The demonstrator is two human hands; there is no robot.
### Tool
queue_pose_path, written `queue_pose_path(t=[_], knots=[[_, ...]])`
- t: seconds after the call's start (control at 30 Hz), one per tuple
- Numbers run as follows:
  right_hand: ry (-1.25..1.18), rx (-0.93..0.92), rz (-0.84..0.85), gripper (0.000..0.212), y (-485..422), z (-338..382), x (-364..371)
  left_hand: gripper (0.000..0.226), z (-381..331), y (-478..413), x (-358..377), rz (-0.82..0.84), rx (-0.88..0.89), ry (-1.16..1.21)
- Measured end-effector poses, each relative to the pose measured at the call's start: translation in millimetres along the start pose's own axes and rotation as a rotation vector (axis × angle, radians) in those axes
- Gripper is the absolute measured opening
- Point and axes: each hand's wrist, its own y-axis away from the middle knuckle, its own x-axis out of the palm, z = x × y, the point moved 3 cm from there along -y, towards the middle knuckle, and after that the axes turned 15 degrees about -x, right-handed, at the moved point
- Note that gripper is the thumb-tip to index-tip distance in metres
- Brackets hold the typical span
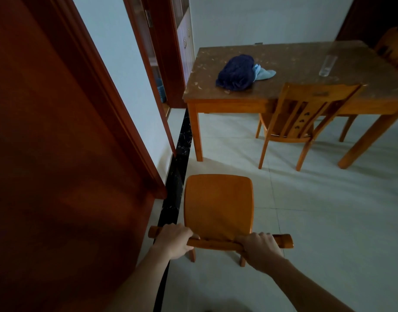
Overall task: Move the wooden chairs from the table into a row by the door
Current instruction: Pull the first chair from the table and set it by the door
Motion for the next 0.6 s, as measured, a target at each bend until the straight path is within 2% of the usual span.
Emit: queue_pose_path(t=[0.1,0.17,0.23,0.27,0.3,0.37,0.47,0.6], knots=[[0.009,0.018,0.014,0.03,-1,0,4,0.037,0,1,-1,0.012,-0.009,0.009],[-0.051,0.037,0.052,0.034,-5,-1,2,0.046,-1,-3,-5,0.133,-0.036,0.041],[-0.255,0.03,0.075,0.055,-10,-1,-10,0.067,-4,-4,-20,0.379,-0.056,0.196],[-0.373,0.02,0.051,0.067,-12,-1,-21,0.076,-8,-4,-33,0.455,-0.054,0.291],[-0.461,0.005,-0.017,0.072,-14,-1,-38,0.081,-12,-3,-53,0.441,-0.047,0.392],[-0.601,0.004,-0.223,0.073,-14,-1,-81,0.076,-18,2,-100,0.237,-0.021,0.642],[-0.722,-0.027,-0.639,0.067,-3,4,-162,0.063,-24,21,-173,-0.171,0.086,0.979],[-0.706,-0.29,-1.127,0.062,34,25,-260,0.077,-37,63,-253,-0.512,0.381,1.227]])
